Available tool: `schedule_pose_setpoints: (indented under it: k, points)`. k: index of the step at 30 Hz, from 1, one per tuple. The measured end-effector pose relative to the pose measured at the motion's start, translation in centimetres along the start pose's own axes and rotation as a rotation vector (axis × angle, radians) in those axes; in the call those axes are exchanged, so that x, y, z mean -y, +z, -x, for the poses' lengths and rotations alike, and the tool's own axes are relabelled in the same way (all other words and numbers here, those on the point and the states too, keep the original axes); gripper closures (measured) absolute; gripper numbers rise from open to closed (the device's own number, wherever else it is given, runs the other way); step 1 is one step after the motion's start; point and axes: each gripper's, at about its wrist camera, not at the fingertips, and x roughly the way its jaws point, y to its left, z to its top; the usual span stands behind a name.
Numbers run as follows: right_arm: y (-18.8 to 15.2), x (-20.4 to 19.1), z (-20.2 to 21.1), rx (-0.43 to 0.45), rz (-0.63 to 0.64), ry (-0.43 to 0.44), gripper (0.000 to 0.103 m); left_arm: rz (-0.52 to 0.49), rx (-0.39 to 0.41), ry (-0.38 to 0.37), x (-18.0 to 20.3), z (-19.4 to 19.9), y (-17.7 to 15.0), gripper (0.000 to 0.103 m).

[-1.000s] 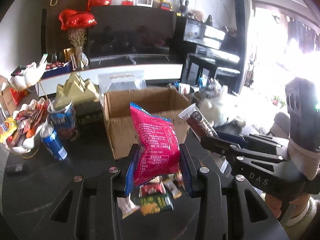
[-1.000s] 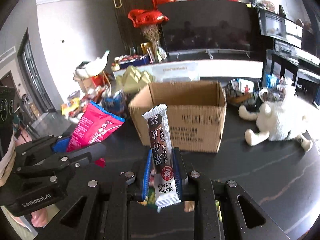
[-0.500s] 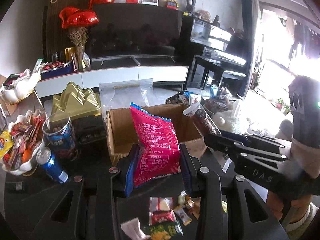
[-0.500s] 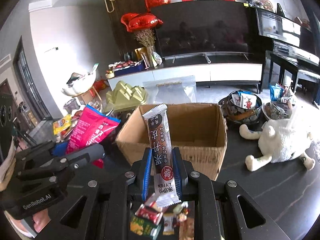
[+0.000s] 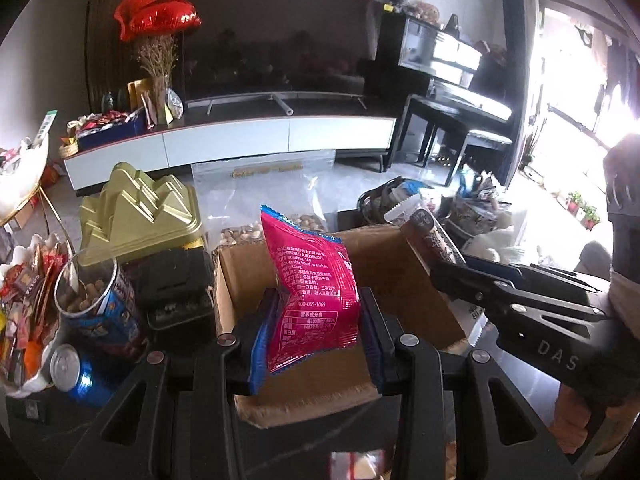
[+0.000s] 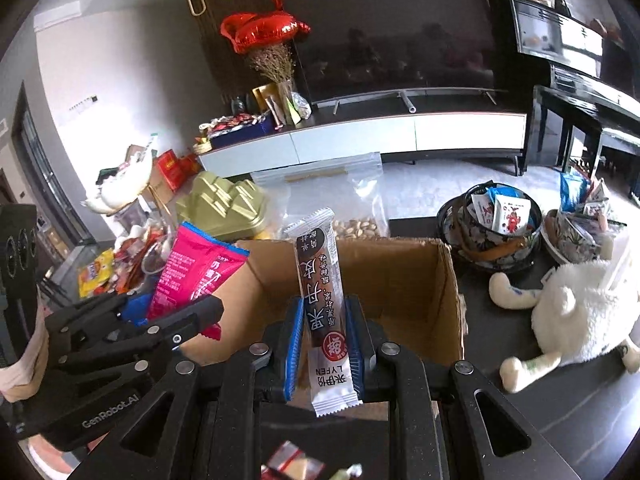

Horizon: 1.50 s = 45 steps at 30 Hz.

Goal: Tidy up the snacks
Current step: 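Lift and carry both held snacks over the open cardboard box, then open both tools to drop the snacks into the box, then withdraw, then grasp the white square packet with the left tool while the right tool grasps the wrapped bar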

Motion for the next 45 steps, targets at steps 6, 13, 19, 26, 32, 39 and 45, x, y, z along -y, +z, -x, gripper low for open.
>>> schedule_pose_setpoints:
  k: [6,13,19,26,32,39,45]
  points:
    - [-0.2,1.0,-1.3,0.021,-0.011,-0.071,0.056,0.026,0.019,0.047,-0.5,-0.5,-0.3,0.036]
    - [-2.4,0.2,1.8,0.049,0.013,-0.098,0.056,0.016,0.063,0.128,0.4,3.6,-2.2,0.034]
    - [-4.6,-1.4,5.4,0.073,0.012,-0.068,0.056,0.006,0.098,0.164,1.1,8.2,-4.5,0.029]
    - [-7.4,-3.5,8.2,0.071,0.039,-0.044,0.056,0.026,0.108,0.142,1.2,12.0,-7.7,0.025]
    - [-10.1,-5.1,9.6,0.069,0.065,-0.034,0.056,0.029,0.116,0.166,1.5,14.2,-10.3,0.023]
    - [-13.1,-5.6,10.1,0.057,0.061,0.010,0.056,0.033,0.138,0.214,2.2,15.9,-13.8,0.020]
    - [-15.9,-5.9,10.5,0.068,0.074,0.015,0.056,0.028,0.144,0.252,2.5,16.3,-16.6,0.020]
